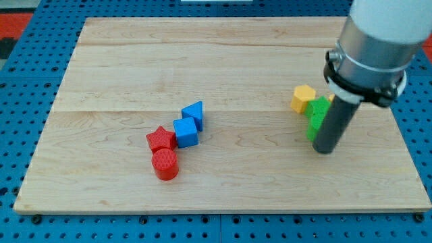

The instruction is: Push the yellow hexagon to the top left

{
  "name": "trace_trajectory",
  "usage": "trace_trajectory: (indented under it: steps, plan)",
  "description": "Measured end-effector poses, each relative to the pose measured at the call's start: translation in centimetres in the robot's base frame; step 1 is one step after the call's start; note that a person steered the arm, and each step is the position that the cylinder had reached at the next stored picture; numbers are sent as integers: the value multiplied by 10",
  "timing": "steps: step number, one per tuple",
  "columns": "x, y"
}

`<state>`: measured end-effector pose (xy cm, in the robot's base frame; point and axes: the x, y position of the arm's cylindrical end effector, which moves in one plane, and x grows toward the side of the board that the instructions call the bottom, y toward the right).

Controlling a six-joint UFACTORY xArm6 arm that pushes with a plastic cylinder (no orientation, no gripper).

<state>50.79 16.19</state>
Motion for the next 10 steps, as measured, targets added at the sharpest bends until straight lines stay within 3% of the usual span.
trace_trajectory:
  steps: [1, 2, 3, 4, 7, 8, 9, 10]
  plan:
    - [-45, -1]
    - [-49, 2]
    - [-26, 88]
    - [-64, 108]
    - [-169, -127]
    - [-155, -133]
    - [-154, -64]
    - [-108, -52]
